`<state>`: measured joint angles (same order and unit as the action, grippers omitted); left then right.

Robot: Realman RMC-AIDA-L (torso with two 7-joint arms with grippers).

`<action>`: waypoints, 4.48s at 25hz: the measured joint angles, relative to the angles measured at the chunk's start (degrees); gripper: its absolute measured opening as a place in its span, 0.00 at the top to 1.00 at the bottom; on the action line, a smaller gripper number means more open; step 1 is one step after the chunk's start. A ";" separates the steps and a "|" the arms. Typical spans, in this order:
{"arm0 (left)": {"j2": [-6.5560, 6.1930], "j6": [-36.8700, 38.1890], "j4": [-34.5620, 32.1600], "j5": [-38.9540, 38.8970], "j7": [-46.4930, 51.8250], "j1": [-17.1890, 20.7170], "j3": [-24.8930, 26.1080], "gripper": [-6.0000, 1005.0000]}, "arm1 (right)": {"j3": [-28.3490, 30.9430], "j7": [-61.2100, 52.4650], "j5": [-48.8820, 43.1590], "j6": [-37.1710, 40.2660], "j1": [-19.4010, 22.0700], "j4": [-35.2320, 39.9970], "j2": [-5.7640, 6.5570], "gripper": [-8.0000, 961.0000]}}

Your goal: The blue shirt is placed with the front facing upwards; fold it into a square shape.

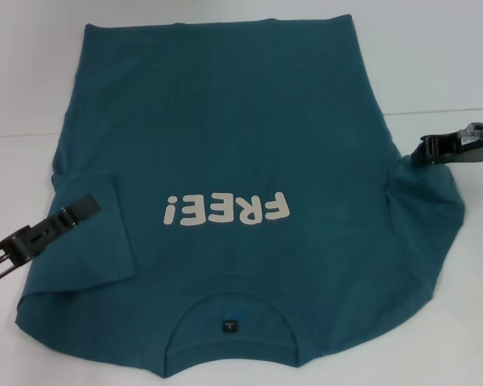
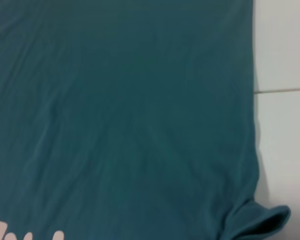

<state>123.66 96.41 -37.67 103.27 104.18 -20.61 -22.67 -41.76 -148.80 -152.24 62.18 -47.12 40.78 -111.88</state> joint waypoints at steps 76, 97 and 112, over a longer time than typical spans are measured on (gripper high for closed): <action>0.00 -0.11 1.59 -0.18 -0.91 0.03 1.41 0.21 | -3.58 -6.33 0.36 12.62 5.09 10.04 0.38 0.09; 0.00 -0.08 2.35 -0.18 -1.02 0.13 1.40 0.21 | -1.77 -5.16 9.96 -3.80 5.89 -4.14 -0.74 0.09; 0.08 -0.09 2.34 -0.18 -1.34 0.00 1.41 0.21 | -2.19 -3.70 12.81 -8.19 4.45 -7.59 -1.55 0.11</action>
<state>123.75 96.33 -35.33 103.10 102.83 -20.61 -21.27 -43.95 -152.50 -139.42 53.99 -42.67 33.18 -113.43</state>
